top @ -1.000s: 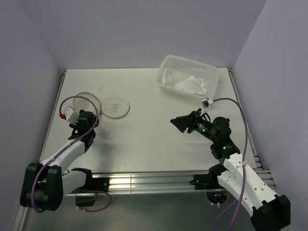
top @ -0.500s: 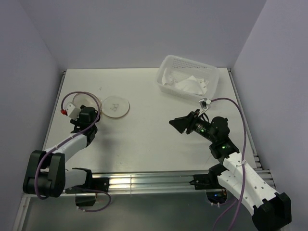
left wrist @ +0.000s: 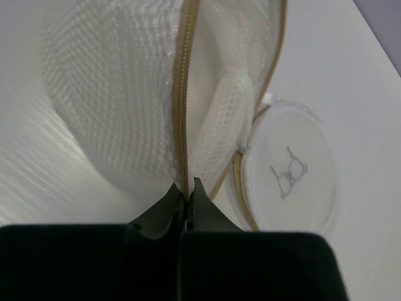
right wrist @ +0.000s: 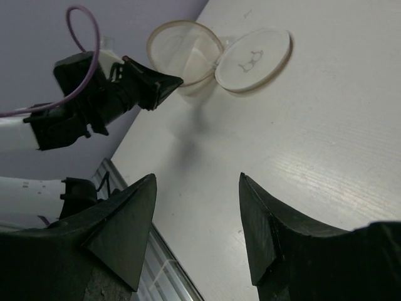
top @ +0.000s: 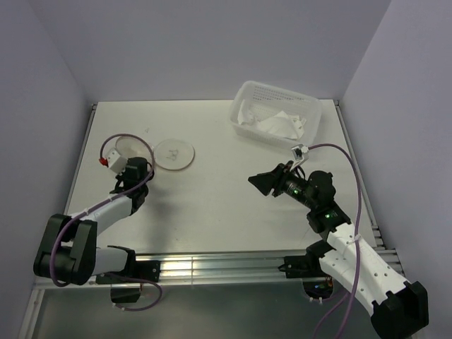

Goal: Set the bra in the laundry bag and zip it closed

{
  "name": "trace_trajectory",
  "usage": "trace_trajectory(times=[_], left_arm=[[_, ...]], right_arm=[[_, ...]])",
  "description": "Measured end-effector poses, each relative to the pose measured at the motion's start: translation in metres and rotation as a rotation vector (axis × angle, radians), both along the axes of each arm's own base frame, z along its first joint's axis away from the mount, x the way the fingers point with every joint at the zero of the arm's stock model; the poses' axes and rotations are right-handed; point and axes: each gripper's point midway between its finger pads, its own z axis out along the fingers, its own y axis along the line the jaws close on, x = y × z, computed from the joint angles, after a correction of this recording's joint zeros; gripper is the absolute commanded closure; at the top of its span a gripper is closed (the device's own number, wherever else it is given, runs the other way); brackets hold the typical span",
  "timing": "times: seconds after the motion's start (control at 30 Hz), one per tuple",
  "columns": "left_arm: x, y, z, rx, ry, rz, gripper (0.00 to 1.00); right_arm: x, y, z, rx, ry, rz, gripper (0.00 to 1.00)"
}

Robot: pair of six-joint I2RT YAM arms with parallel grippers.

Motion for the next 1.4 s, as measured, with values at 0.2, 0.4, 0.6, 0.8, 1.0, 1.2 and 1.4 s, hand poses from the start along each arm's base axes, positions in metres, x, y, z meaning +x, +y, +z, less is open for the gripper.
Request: trace_trajectory(times=[0.2,0.4,0.6,0.8,1.0,1.2,1.4], left_arm=[[-0.012,-0.059,0.021,-0.056,-0.058,-0.177,1.00],[-0.037,-0.076,0.038,-0.129,-0.125,-0.241,1.00],[-0.057,-0.089,0.035,-0.181,-0.130,-0.308,0.99],[-0.076,-0.098,0.015,-0.196,-0.073,-0.368,0.29],[-0.082,-0.098,0.036,-0.192,-0.125,-0.405,0.04],[-0.089,-0.117,0.094,-0.228,-0.236,-0.544,0.05],[-0.106,-0.134,0.151,-0.222,-0.334,-0.714,0.05]], right_arm=[[0.017,-0.014,-0.001,-0.049,0.042,-0.123,0.43],[0.036,-0.027,0.010,-0.072,0.040,-0.241,0.49],[0.080,-0.037,0.008,-0.170,0.075,-0.372,0.63],[0.136,-0.046,0.001,-0.314,0.099,-0.500,0.65],[0.208,-0.037,-0.008,-0.457,0.108,-0.559,0.62],[0.259,-0.025,-0.037,-0.584,0.144,-0.557,0.51],[0.304,-0.011,-0.057,-0.661,0.165,-0.538,0.45]])
